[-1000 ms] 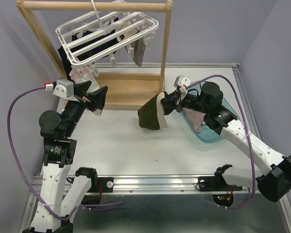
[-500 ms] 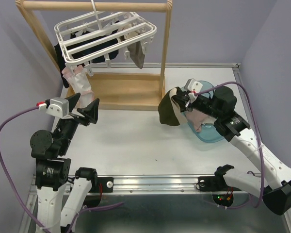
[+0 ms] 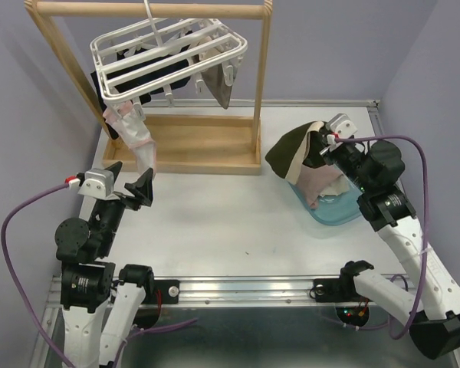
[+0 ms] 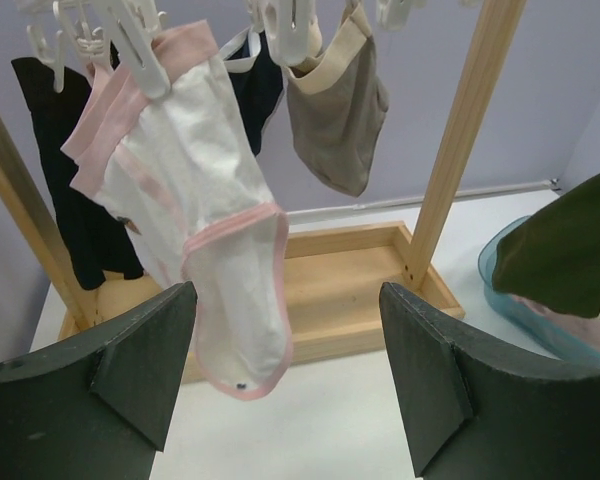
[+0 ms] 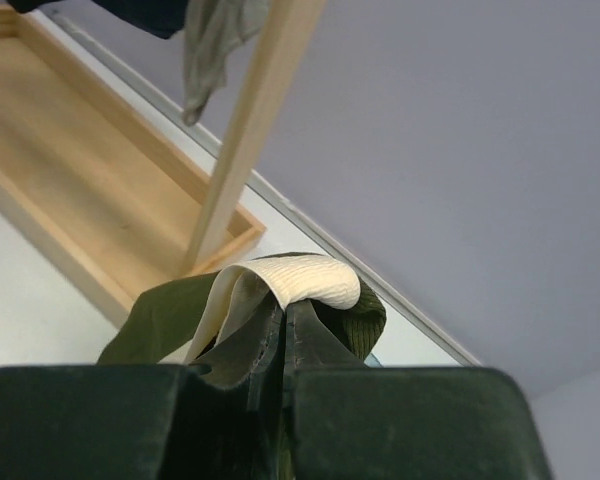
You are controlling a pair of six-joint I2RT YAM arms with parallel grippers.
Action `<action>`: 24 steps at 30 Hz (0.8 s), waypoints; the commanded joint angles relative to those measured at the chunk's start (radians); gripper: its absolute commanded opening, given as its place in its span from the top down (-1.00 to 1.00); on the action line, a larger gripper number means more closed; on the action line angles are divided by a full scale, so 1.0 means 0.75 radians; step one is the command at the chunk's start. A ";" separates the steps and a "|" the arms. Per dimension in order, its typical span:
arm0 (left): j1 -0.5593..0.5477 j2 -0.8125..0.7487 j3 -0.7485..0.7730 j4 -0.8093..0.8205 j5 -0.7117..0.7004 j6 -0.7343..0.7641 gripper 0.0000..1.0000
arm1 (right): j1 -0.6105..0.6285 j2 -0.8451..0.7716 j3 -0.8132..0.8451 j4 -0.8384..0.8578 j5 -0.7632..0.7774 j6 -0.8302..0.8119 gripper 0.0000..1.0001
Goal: Remove the underwear clipped to the hanger
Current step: Place the underwear in the bin.
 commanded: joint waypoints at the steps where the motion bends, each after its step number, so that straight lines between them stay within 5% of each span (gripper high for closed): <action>1: 0.008 -0.061 -0.069 0.030 -0.069 0.039 -0.70 | -0.061 -0.038 0.013 0.041 0.153 -0.022 0.99; 14: 0.008 -0.375 -0.427 0.163 -0.168 -0.076 -0.83 | -0.145 0.089 -0.077 0.041 0.356 -0.167 0.99; 24: 0.008 -0.603 -0.460 0.130 -0.186 -0.135 -0.97 | -0.149 0.367 -0.141 0.041 0.513 -0.286 0.87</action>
